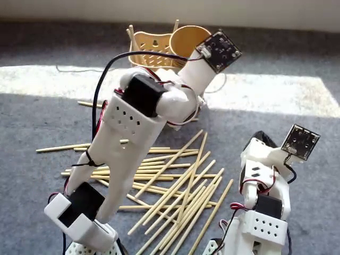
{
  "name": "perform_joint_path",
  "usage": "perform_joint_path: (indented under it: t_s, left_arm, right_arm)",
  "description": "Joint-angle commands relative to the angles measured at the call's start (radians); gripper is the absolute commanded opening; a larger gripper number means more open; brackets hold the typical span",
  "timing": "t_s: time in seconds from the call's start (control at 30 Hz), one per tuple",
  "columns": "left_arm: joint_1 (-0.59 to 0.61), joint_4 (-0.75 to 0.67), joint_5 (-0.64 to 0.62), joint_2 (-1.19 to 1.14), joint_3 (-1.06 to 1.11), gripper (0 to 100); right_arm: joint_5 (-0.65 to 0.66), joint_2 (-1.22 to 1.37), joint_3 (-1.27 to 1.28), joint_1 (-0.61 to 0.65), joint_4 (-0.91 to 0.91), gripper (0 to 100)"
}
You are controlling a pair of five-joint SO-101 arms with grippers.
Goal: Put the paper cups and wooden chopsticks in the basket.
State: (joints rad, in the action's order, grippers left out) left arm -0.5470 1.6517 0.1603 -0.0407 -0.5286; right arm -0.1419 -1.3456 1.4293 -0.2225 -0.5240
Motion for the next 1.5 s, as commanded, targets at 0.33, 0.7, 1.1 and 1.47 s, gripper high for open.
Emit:
perform_joint_path:
  t_s: [0.33, 0.7, 1.1, 1.47]
  left_arm:
    - [-0.019, -0.459, 0.005, 0.004, 0.507, 14]
    - [-0.019, -0.703, 0.005, -0.036, 0.730, 14]
    - [-0.031, -0.655, 0.006, -0.329, 0.518, 14]
    - [-0.051, -0.615, 0.008, -0.461, 0.424, 8]
  right_arm:
    - [-0.011, -0.015, -0.013, -0.008, 0.035, 0.6]
    - [-0.011, -0.015, -0.013, -0.008, 0.035, 0.6]
    - [-0.008, -0.015, -0.013, -0.008, 0.035, 0.6]
    - [-0.006, -0.015, -0.013, -0.005, 0.035, 0.6]
